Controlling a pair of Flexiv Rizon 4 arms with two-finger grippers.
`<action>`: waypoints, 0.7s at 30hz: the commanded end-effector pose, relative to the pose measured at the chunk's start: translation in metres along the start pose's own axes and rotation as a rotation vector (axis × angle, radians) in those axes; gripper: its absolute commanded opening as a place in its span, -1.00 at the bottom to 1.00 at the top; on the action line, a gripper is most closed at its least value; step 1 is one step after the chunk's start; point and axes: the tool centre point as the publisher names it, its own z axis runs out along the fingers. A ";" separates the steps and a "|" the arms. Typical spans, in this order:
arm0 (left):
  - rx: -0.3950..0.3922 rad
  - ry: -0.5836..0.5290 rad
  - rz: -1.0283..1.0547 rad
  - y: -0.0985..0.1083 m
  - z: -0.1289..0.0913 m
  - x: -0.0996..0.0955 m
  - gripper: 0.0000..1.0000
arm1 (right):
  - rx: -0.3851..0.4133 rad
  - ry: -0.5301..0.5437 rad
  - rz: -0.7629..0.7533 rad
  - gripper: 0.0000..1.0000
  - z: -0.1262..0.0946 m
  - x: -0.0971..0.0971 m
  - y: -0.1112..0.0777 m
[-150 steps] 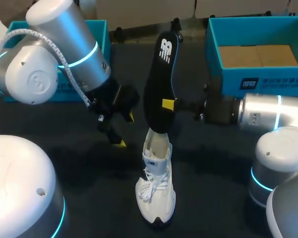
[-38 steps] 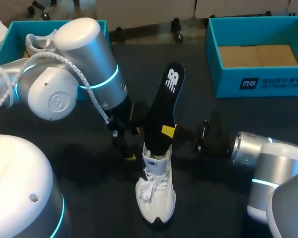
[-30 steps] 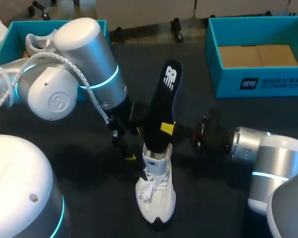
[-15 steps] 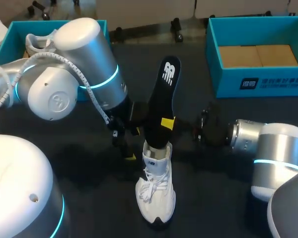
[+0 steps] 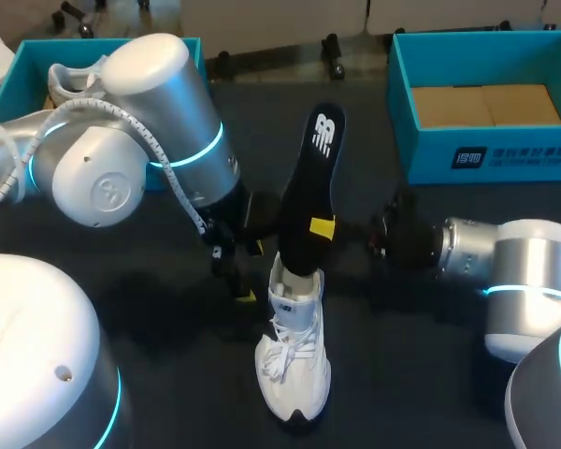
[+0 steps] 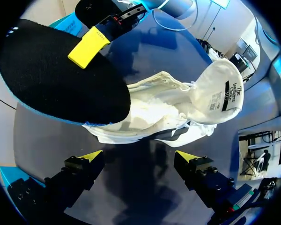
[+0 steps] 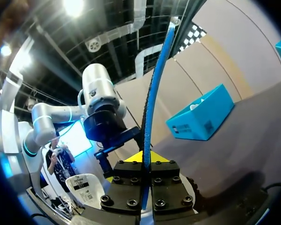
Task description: Take the shoe out of the shoebox, open the shoe tongue, remove and reinsert the insole, then place the shoe into the shoebox
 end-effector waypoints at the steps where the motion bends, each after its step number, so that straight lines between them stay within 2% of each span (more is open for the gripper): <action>1: -0.001 -0.001 0.000 0.000 0.000 0.000 1.00 | -0.006 0.030 0.003 -1.00 -0.003 -0.005 -0.001; 10: -0.001 -0.001 0.000 0.000 0.000 0.000 1.00 | 0.011 0.052 0.004 -1.00 0.006 -0.008 0.005; 15: -0.001 -0.001 0.000 0.000 0.000 0.000 1.00 | 0.021 0.064 0.001 -1.00 0.011 -0.002 0.006; 21: -0.001 -0.001 0.000 0.000 0.000 0.000 1.00 | 0.020 0.063 0.009 -1.00 0.011 -0.003 0.000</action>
